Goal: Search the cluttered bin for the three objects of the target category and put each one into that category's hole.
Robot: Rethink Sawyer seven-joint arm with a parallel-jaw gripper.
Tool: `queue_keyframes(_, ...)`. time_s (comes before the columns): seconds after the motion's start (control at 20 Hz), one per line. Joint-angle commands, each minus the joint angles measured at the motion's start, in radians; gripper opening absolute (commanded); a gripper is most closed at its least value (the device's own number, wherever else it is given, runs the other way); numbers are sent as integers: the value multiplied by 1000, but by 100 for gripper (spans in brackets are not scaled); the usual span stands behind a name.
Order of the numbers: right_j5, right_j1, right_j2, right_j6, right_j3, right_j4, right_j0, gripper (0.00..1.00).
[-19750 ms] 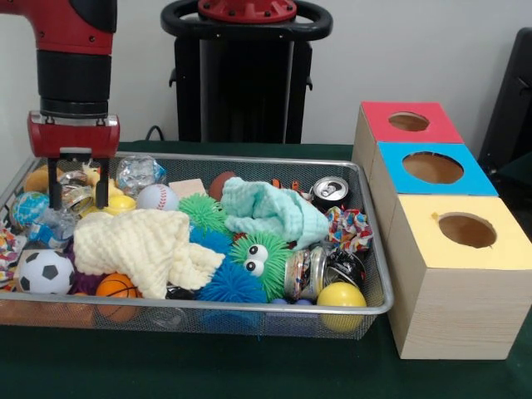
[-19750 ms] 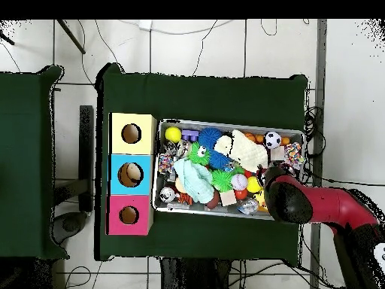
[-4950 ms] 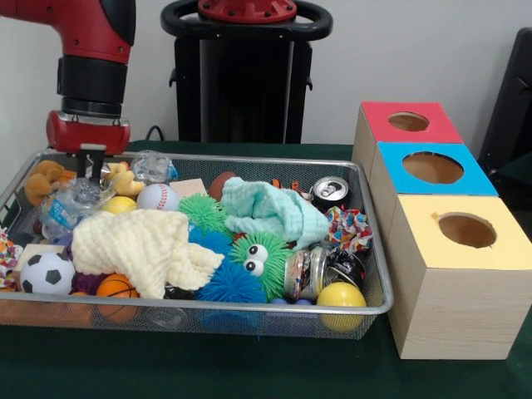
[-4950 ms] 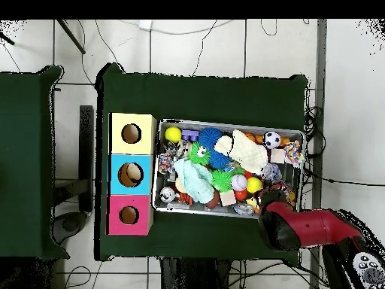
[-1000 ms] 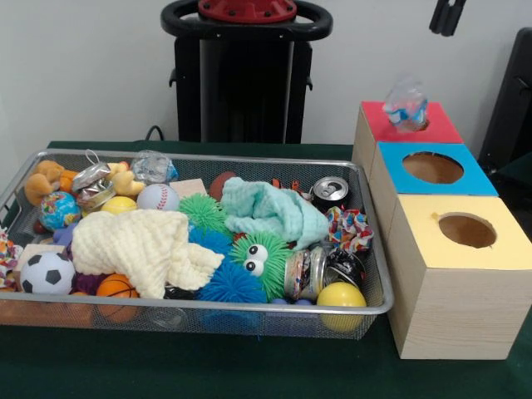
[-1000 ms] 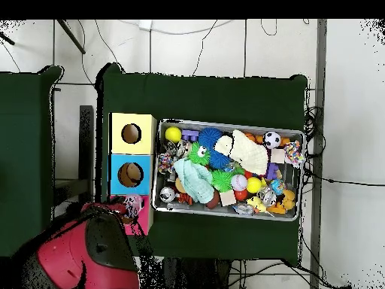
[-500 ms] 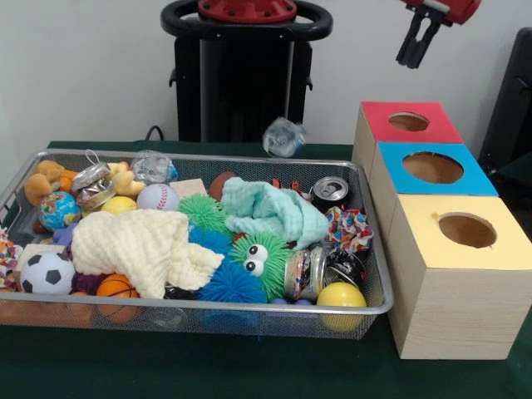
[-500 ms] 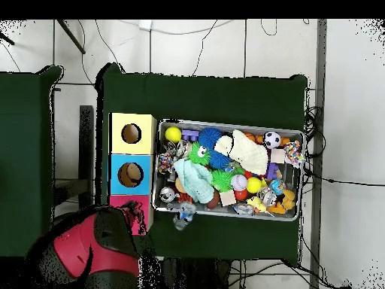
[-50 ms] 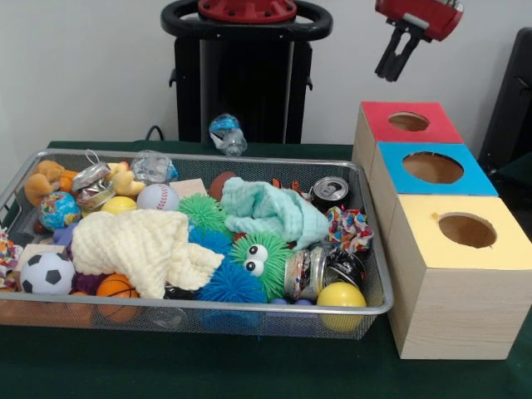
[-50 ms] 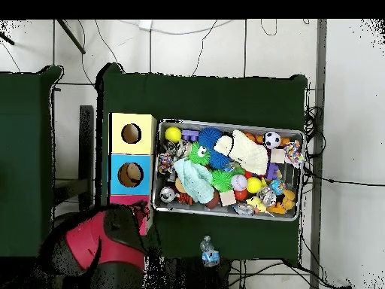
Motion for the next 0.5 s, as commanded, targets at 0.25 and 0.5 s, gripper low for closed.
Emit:
queue_keyframes(0.25,-133,-98,52,-54,-35,56,-296,0)
queue_keyframes(0.5,-267,-75,264,-254,-42,26,-572,0)
